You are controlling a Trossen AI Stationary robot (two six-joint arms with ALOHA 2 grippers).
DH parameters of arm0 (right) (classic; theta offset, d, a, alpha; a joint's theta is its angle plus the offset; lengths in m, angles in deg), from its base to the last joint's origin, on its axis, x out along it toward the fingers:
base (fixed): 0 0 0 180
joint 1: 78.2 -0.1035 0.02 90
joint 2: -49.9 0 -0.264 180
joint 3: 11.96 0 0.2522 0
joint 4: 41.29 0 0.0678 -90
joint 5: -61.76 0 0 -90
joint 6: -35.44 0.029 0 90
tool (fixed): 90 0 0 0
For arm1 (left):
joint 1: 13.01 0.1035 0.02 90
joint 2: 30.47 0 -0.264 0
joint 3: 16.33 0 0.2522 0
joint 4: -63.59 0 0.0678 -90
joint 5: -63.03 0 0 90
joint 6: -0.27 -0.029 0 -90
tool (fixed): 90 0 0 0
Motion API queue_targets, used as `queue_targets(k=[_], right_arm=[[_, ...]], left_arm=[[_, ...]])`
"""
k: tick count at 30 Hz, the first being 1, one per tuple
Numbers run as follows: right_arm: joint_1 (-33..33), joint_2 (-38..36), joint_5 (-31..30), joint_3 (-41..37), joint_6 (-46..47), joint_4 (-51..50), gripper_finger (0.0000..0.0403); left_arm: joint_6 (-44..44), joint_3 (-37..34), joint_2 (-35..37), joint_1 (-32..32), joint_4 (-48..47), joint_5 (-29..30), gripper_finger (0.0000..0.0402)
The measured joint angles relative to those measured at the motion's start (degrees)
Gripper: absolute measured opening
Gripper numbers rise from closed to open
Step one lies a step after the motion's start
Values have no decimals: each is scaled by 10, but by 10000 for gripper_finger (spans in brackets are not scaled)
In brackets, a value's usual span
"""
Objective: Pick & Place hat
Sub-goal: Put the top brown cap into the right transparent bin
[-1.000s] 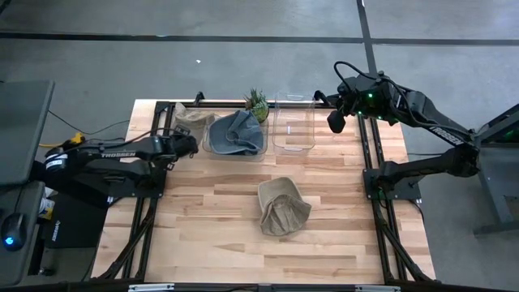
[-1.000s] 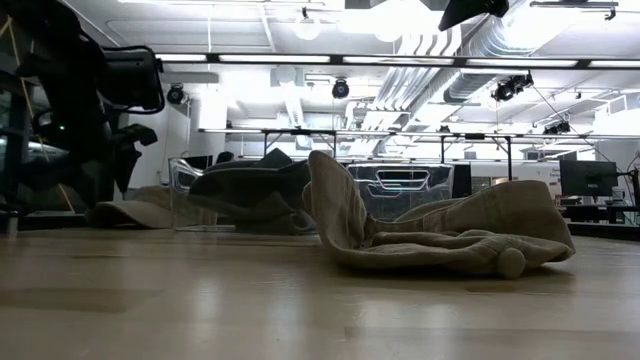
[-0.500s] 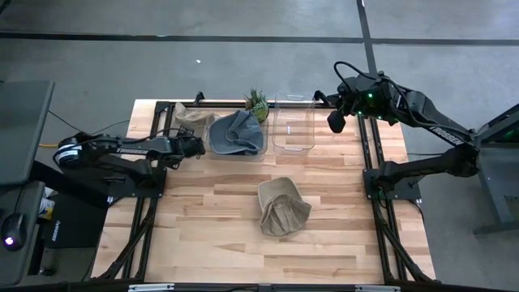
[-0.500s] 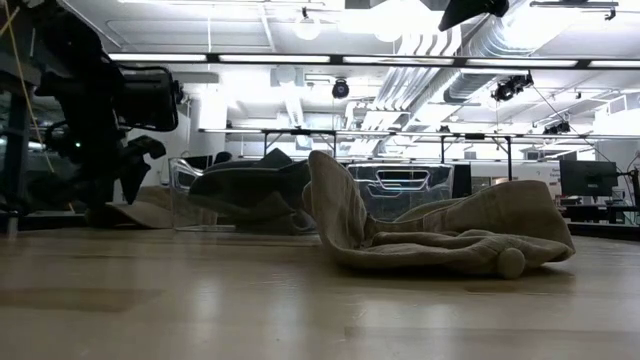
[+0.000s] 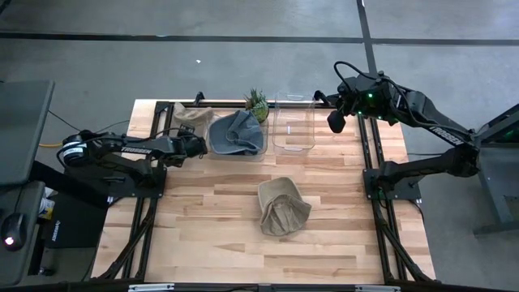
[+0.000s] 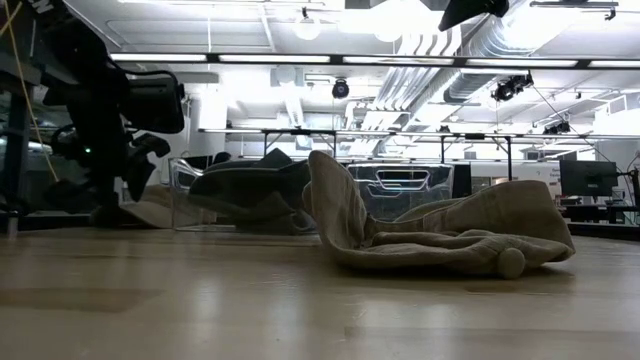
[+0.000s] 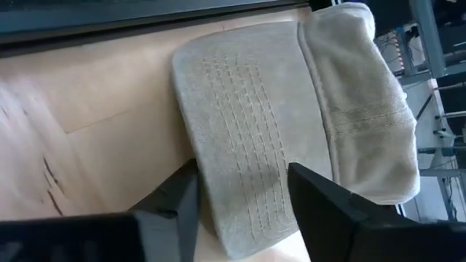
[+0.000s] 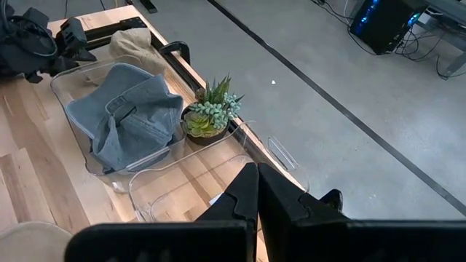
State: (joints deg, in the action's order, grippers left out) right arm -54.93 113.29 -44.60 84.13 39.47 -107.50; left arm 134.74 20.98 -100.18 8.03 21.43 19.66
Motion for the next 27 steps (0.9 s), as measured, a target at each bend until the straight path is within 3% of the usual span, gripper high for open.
queue_targets(k=[10, 18, 27], right_arm=[[0, 0, -2, 0, 2, 0, 0], [0, 0, -2, 0, 2, 0, 0], [0, 0, -2, 0, 2, 0, 0]], left_arm=[[30, 1, 3, -1, 5, 12, 12], [42, 1, 7, -1, 1, 7, 6], [10, 0, 63, 0, -7, 4, 0]])
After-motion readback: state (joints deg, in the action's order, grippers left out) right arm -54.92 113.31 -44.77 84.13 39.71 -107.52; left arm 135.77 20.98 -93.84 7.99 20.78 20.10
